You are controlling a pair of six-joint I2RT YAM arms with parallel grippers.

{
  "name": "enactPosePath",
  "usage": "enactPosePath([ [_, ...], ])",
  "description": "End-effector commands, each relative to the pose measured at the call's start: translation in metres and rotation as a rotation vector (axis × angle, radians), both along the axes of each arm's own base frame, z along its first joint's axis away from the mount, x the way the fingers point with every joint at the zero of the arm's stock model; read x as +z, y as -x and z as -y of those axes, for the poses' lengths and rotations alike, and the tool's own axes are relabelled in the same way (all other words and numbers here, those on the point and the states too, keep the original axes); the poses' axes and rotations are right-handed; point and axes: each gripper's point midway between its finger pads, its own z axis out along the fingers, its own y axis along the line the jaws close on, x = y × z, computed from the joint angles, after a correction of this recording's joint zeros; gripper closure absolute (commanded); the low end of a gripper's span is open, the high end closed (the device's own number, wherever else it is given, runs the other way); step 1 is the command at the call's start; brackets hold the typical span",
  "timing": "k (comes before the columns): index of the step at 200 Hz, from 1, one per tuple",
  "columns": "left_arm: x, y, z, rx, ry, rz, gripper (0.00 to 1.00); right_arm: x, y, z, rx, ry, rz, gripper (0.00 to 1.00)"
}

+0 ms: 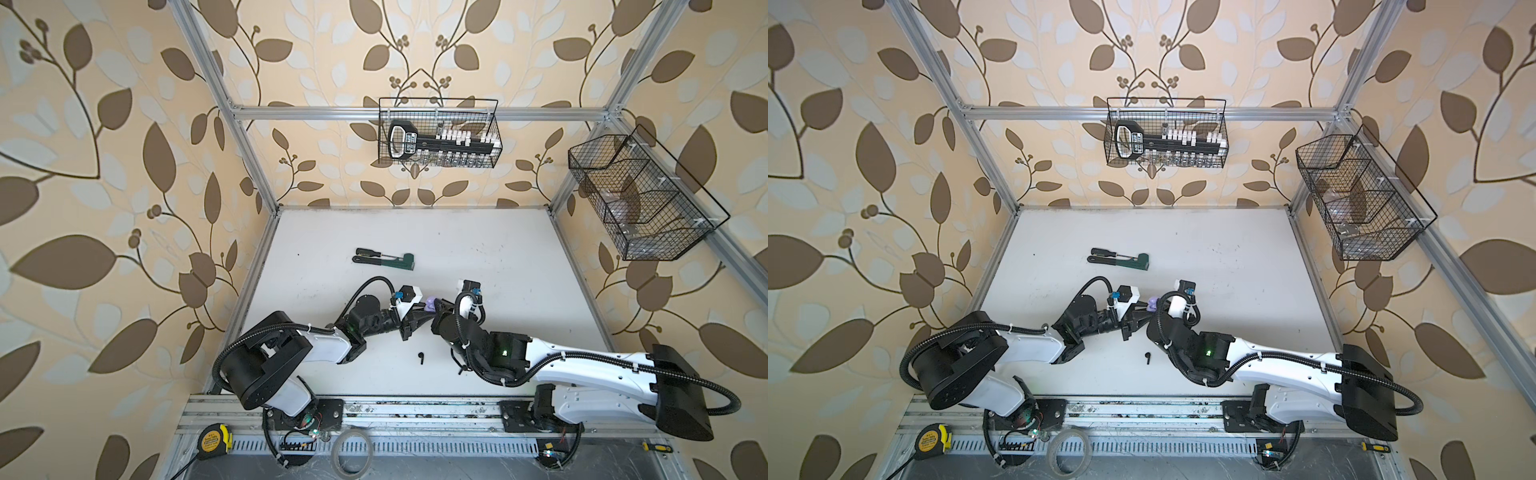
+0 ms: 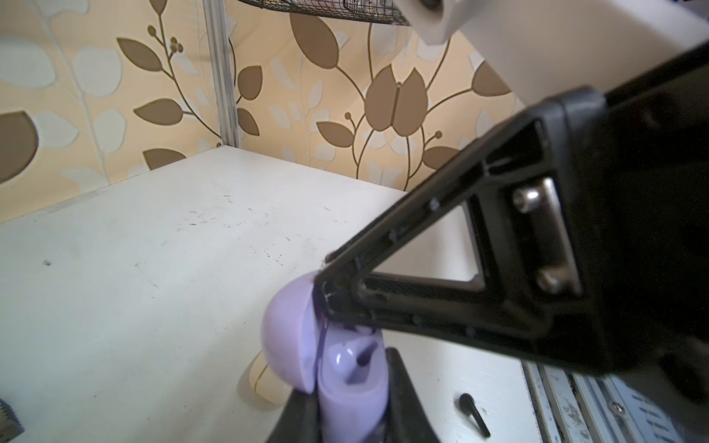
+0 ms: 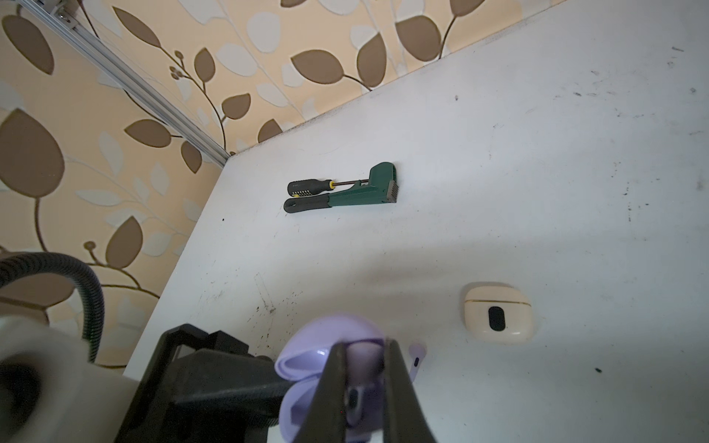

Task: Insert wireless bluetooth earbuds into charging case
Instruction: Insert the wireless bluetooth earbud into the charging case.

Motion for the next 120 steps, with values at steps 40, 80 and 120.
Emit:
enactPosePath([
  [40, 0.024, 0.002, -0.003, 0.012, 0.068, 0.063, 1.0, 0.006, 0.006, -0.003, 0.014, -0.029, 0.02, 0.78],
  [80, 0.024, 0.002, -0.005, 0.023, 0.065, 0.069, 1.0, 0.016, 0.012, 0.004, 0.028, -0.043, 0.037, 0.59],
  [120, 0.022, -0.001, -0.008, 0.052, 0.054, 0.078, 1.0, 0.033, 0.022, 0.022, 0.047, -0.052, 0.055, 0.5],
])
